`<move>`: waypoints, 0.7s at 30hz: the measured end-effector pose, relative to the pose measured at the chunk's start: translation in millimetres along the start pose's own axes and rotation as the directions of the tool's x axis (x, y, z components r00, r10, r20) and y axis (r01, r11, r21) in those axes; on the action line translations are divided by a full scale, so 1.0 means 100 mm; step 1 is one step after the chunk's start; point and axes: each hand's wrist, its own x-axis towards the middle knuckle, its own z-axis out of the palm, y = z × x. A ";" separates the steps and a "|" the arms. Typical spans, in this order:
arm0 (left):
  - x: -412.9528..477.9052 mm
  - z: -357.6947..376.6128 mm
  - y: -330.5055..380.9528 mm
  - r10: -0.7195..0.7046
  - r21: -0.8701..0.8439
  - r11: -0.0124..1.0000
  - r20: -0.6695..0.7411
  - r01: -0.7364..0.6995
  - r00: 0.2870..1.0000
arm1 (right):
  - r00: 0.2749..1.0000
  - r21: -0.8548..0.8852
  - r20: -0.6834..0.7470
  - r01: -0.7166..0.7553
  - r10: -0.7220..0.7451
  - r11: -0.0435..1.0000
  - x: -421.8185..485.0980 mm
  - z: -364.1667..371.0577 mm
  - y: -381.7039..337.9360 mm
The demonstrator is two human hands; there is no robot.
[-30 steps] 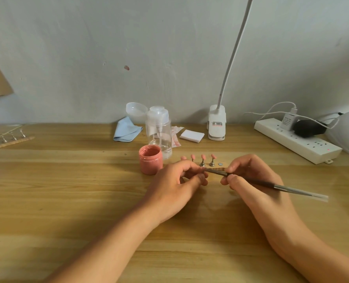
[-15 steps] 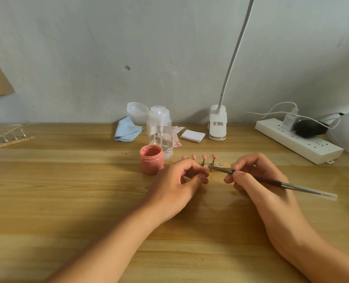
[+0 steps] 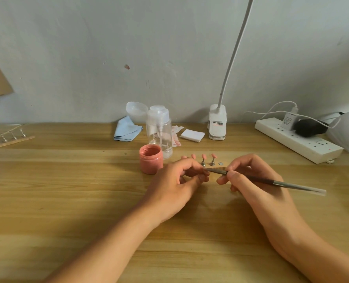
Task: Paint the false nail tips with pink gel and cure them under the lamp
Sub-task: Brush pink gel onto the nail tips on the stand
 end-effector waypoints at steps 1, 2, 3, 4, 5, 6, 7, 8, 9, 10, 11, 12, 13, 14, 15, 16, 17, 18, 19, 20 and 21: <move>0.00 0.00 0.00 0.000 -0.004 1.000 0.000 0.000 1.000 | 1.000 0.003 -0.002 0.003 -0.003 1.000 0.00 0.00 0.00; 0.00 -0.01 0.00 0.000 -0.008 1.000 -0.001 0.000 1.000 | 1.000 0.015 -0.011 0.007 -0.007 1.000 0.00 0.00 0.00; 0.00 -0.01 0.00 -0.001 -0.014 1.000 -0.001 0.001 1.000 | 1.000 0.028 -0.026 0.012 -0.011 1.000 0.00 -0.01 0.00; 0.00 -0.01 0.00 -0.002 -0.020 1.000 0.000 0.002 1.000 | 0.999 0.039 -0.044 0.013 -0.011 0.999 0.00 -0.01 0.00; 0.01 -0.01 0.01 -0.005 -0.026 1.000 0.000 0.005 1.000 | 0.998 0.050 -0.059 0.008 -0.005 0.999 0.00 -0.02 0.00; 0.01 -0.01 0.01 -0.006 -0.033 0.999 0.001 0.006 1.000 | 0.998 0.059 -0.067 0.001 0.003 0.998 0.00 -0.02 0.00; 0.01 -0.01 0.01 -0.006 -0.039 0.999 0.002 0.006 1.000 | 0.998 0.062 -0.067 -0.006 0.010 0.998 0.00 -0.02 0.00; 0.00 -0.01 0.02 -0.005 -0.044 0.999 0.004 0.006 1.000 | 0.998 0.057 -0.063 -0.011 0.015 0.998 0.00 -0.02 0.00; 0.00 -0.01 0.02 -0.004 -0.049 0.999 0.005 0.004 1.000 | 0.998 0.047 -0.056 -0.016 0.019 0.999 0.00 -0.01 0.01; 0.00 -0.01 0.02 -0.004 -0.056 0.998 0.006 0.004 1.000 | 0.999 0.034 -0.050 -0.021 0.022 0.999 0.00 -0.01 0.01; 0.00 -0.01 0.02 -0.005 -0.062 0.998 0.004 0.005 1.000 | 0.999 0.025 -0.044 -0.025 0.026 0.999 0.00 0.00 0.01; 0.00 -0.01 0.02 -0.009 -0.064 0.998 0.001 0.009 1.000 | 0.999 0.021 -0.041 -0.028 0.029 0.999 0.00 0.00 0.00; 0.00 -0.01 0.01 -0.014 -0.062 0.998 -0.001 0.014 1.000 | 0.999 0.021 -0.043 -0.030 0.031 0.999 0.00 0.00 0.00; 0.00 -0.01 0.00 -0.020 -0.063 0.998 -0.002 0.020 1.000 | 0.998 0.028 -0.052 -0.028 0.030 0.999 0.00 -0.01 -0.01; 0.00 -0.01 0.00 -0.026 -0.069 0.997 -0.003 0.026 1.000 | 0.997 0.040 -0.066 -0.027 0.030 0.999 0.00 -0.01 -0.01; 0.00 -0.01 -0.01 -0.031 -0.078 0.996 -0.004 0.030 1.000 | 0.997 0.054 -0.076 -0.027 0.031 0.998 -0.01 -0.02 -0.02; 0.01 -0.01 -0.02 -0.034 -0.086 0.996 -0.004 0.033 0.999 | 0.996 0.064 -0.078 -0.028 0.033 0.998 -0.01 -0.02 -0.02; 0.01 -0.02 -0.02 -0.034 -0.092 0.995 -0.003 0.034 0.999 | 0.997 0.066 -0.075 -0.028 0.033 0.997 -0.01 -0.03 -0.03; 0.00 -0.02 -0.02 -0.033 -0.095 0.995 -0.002 0.033 0.999 | 0.997 0.063 -0.068 -0.028 0.032 0.998 -0.01 -0.02 -0.03; 0.00 -0.02 -0.02 -0.031 -0.097 0.995 0.000 0.031 1.000 | 0.998 0.058 -0.060 -0.030 0.033 0.998 -0.01 -0.02 -0.03; 0.00 -0.02 -0.02 -0.029 -0.097 0.995 0.002 0.029 1.000 | 0.998 0.054 -0.053 -0.033 0.036 0.998 -0.01 -0.01 -0.02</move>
